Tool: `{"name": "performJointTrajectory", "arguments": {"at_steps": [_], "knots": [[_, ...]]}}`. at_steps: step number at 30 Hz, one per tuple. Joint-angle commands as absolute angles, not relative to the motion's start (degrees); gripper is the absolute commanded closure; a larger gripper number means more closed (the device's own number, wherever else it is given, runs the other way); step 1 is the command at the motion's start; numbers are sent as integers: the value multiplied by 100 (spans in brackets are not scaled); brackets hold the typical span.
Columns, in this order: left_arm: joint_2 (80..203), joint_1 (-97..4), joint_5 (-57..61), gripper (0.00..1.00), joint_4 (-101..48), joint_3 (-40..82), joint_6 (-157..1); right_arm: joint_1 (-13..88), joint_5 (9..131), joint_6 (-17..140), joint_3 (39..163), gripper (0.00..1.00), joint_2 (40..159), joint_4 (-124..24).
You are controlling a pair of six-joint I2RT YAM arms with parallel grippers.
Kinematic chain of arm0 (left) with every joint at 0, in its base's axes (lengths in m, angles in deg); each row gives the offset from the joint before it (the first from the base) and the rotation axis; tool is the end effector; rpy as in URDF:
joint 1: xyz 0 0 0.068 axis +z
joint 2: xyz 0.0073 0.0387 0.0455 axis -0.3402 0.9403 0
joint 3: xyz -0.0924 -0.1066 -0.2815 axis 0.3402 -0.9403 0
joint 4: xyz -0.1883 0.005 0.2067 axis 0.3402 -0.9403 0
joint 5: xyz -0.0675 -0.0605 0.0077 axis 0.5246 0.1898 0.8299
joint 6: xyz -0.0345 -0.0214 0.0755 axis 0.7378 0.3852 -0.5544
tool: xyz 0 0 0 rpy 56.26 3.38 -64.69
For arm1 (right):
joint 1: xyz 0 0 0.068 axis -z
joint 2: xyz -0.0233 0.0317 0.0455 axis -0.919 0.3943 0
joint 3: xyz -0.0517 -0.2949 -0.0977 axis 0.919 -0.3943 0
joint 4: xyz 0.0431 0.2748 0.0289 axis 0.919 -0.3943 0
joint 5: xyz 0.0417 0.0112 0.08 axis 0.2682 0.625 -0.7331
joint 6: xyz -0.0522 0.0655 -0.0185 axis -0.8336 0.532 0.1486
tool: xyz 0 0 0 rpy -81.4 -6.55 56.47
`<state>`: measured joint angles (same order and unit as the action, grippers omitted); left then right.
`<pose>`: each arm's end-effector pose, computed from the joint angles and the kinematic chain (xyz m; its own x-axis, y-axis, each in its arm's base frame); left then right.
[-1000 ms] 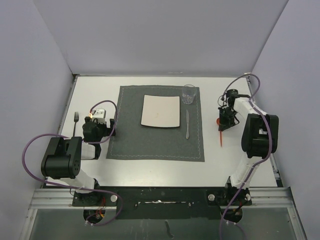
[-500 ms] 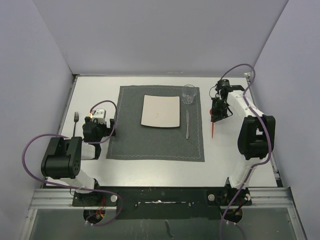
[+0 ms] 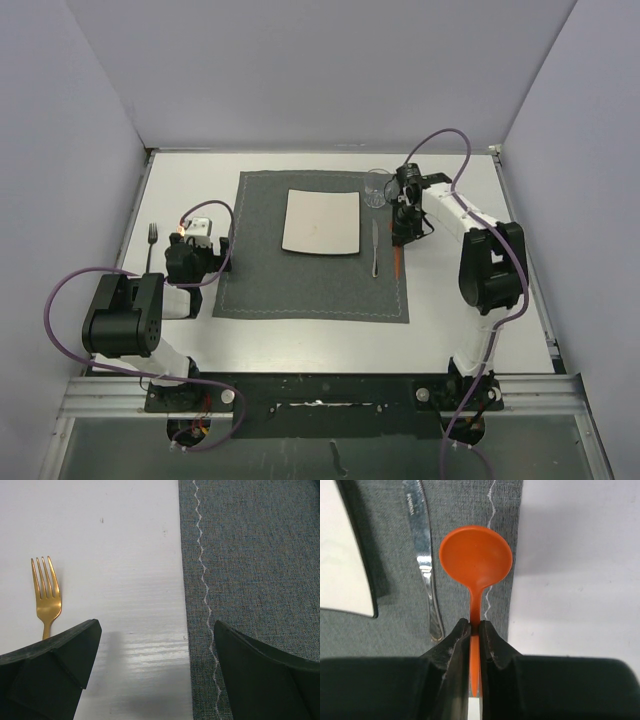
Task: Set the dinner table for one person
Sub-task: Place the spoon on the napkin.
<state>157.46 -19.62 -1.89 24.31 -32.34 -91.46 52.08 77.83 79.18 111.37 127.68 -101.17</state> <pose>0.3044 -0.0045 0.1376 -0.3299 0.0275 -0.9436 0.0788 0.9969 0.0015 0.4133 0.1079 0.2116 -0.9525 0.1823 -0.2441 0.1612 0.9814 0.1039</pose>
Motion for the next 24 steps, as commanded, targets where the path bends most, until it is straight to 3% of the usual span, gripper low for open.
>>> {"name": "performJointTrajectory", "arguments": {"at_steps": [1,24], "knots": [[15830,-1929,-212,2,2658,-3075,-9077,5120,7786,8036,11312,100,13071,-9738],[15830,-1932,-212,2,2653,-3074,-9075,5043,7905,7874,11625,100,13657,-9472]]}}
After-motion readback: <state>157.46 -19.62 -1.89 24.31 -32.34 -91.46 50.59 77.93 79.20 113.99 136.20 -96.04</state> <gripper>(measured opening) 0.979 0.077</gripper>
